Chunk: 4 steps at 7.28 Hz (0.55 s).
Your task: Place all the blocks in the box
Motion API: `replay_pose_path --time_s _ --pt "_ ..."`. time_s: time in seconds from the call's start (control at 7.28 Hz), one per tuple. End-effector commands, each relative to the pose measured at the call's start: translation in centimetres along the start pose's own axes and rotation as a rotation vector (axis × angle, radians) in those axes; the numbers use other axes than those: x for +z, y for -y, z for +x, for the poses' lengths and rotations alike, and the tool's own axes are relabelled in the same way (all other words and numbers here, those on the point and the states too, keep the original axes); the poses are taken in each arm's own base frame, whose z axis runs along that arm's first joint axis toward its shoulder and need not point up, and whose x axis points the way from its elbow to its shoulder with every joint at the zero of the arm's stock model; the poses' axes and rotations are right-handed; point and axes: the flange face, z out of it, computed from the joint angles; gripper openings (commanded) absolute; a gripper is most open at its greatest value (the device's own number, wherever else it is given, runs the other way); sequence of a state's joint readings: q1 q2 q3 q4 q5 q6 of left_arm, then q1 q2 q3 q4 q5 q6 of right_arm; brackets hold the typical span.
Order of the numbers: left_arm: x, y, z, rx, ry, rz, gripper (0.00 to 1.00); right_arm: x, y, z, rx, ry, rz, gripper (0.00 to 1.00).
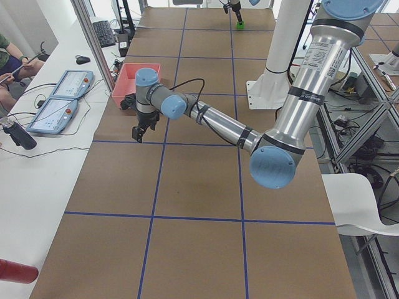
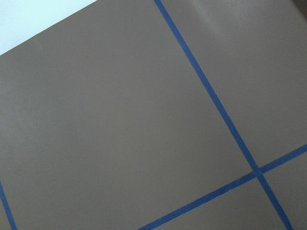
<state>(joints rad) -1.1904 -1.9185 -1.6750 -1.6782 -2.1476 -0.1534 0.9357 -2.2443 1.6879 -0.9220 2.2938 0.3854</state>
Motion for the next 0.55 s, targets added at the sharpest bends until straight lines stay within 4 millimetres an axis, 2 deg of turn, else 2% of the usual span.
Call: replay_pose_path --time_s 0.0,0.27,0.41 --pt "0.1 -0.1 0.0 0.001 -0.001 -0.002 1.0 0.8 0.1 -0.3 -0.021 -0.009 -0.029 0.73" --pt "0.1 -0.1 0.1 0.001 -0.002 -0.002 1.0 1.8 0.5 -0.5 -0.043 -0.017 -0.059 0.42" --pt "0.0 0.0 0.1 0.0 -0.005 0.0 1.0 1.8 0.8 -0.9 -0.048 -0.015 -0.058 0.02"
